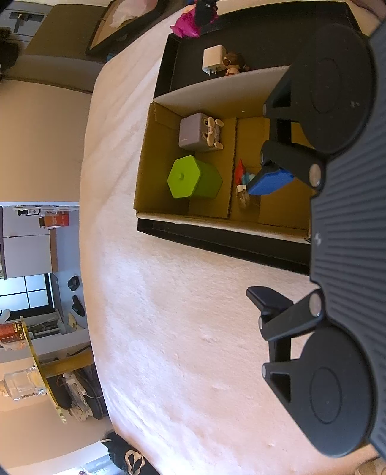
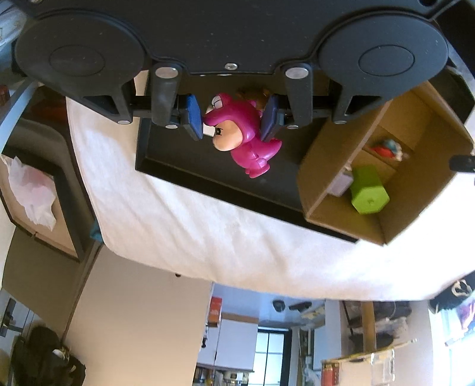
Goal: Organize rigid objects
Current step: 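Lift the pink figure and carry it over the box, right gripper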
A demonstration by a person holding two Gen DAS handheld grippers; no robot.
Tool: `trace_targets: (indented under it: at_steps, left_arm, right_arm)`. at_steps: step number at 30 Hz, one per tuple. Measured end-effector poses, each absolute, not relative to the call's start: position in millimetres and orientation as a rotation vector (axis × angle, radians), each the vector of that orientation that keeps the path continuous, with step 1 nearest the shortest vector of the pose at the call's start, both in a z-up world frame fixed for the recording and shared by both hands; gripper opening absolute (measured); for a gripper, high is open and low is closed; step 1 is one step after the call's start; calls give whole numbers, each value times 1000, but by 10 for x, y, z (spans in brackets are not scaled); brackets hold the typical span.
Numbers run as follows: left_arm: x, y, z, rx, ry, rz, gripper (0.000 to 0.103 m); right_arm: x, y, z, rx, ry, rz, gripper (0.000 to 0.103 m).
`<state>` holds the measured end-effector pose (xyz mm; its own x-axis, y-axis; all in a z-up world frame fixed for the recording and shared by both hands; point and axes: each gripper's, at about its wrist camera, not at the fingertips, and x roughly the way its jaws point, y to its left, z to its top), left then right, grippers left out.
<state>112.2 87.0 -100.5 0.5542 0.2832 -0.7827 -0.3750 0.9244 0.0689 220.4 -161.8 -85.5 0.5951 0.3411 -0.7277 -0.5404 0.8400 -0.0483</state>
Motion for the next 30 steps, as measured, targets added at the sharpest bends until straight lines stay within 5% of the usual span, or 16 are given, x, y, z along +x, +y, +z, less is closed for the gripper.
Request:
trace_targets:
  at_steps: [11, 13, 17, 21, 30]
  left_arm:
    - [1069, 909, -1004, -132, 871, 352, 61]
    - [1058, 932, -1005, -145, 865, 343, 57]
    - [1060, 951, -1028, -161, 865, 324, 29]
    - [1071, 975, -1050, -184, 863, 296, 14]
    - [1048, 1024, -1069, -217, 855, 271, 9]
  right_arm:
    - [2138, -1463, -652, -155, 732, 618, 42]
    - [2131, -1416, -635, -141, 729, 642, 42]
    - [2140, -1330, -640, -131, 727, 679, 42]
    - [2132, -1219, -694, -149, 729, 702, 42]
    - [1957, -913, -752, -218, 707, 784, 42]
